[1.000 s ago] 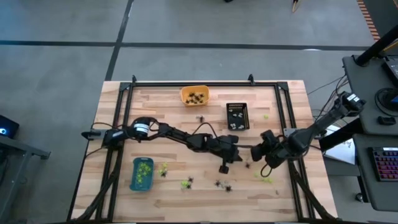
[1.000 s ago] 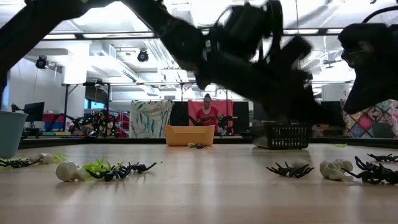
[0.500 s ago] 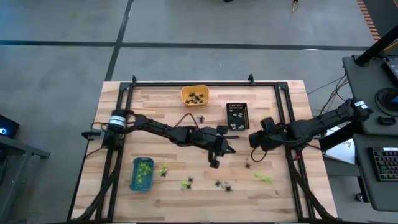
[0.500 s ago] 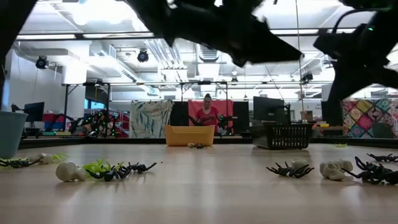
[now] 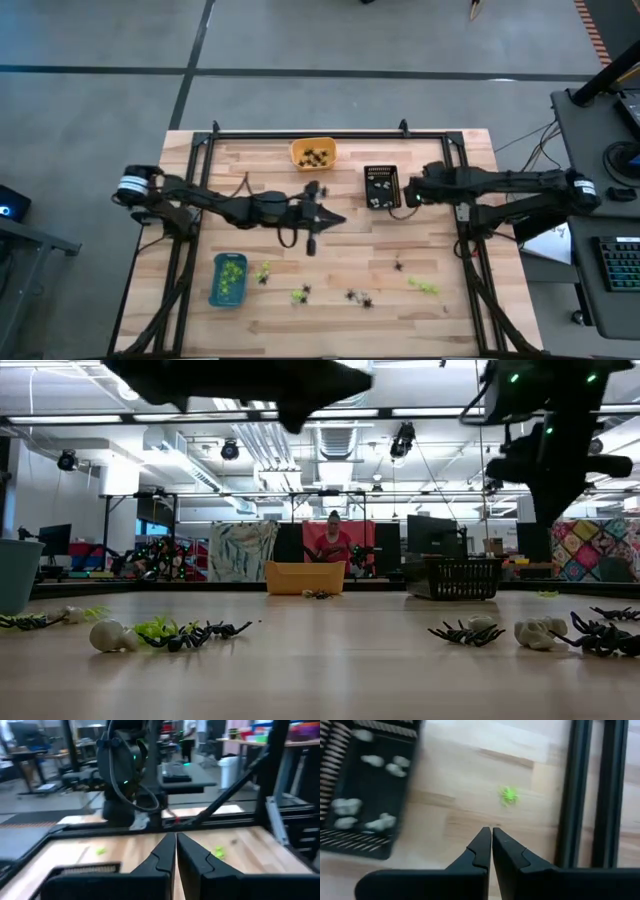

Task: Sort Halloween decoration
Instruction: Put the green spider toy into the blue bin, then put the black spider toy into the yellow bin

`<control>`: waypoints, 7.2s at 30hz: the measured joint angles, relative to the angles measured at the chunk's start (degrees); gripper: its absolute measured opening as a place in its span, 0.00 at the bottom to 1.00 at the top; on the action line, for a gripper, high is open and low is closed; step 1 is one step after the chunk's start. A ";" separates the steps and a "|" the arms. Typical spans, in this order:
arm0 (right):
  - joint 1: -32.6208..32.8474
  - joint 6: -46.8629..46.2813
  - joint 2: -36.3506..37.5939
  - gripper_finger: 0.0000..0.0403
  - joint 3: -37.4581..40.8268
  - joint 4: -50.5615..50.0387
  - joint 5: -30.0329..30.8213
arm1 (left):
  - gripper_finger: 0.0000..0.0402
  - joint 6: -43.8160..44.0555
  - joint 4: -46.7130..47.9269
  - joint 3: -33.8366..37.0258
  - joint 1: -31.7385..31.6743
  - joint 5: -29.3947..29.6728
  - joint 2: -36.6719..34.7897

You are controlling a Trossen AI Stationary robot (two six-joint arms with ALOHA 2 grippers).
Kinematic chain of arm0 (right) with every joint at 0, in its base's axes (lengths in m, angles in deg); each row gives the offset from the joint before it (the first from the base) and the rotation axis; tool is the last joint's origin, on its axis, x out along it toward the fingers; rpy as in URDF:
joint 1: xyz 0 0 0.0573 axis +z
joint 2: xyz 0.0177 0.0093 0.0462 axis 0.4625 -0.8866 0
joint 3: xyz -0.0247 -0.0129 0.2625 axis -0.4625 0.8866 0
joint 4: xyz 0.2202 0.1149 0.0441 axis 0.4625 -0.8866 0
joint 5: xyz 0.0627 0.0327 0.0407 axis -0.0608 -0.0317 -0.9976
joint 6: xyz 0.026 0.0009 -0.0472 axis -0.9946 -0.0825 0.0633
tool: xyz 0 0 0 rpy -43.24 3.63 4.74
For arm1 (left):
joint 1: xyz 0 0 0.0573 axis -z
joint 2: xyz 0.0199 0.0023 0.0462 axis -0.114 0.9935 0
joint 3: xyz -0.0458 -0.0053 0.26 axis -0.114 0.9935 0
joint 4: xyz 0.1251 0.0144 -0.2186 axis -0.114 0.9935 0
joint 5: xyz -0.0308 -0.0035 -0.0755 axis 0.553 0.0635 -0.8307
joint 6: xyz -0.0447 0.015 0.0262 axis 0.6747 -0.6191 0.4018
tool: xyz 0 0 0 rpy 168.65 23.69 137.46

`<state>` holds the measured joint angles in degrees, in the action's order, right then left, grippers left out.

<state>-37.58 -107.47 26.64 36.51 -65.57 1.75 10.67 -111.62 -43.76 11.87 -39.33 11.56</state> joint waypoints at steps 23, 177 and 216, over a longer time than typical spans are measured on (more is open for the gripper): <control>-32.80 31.12 -13.94 0.08 -1.27 10.02 -17.09 | 0.00 -21.01 1.25 18.11 -0.39 7.20 -29.50; 14.05 64.60 -93.59 0.02 -73.79 105.18 -41.42 | 0.00 19.32 16.65 13.53 12.33 9.57 -45.08; 15.83 80.91 -67.61 0.30 -73.75 34.67 -41.08 | 0.00 22.64 59.94 -5.13 12.55 18.99 -39.37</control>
<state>-21.76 -26.56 -40.98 -37.23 -30.90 -39.34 33.31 -51.68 -48.88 24.42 -20.33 -27.81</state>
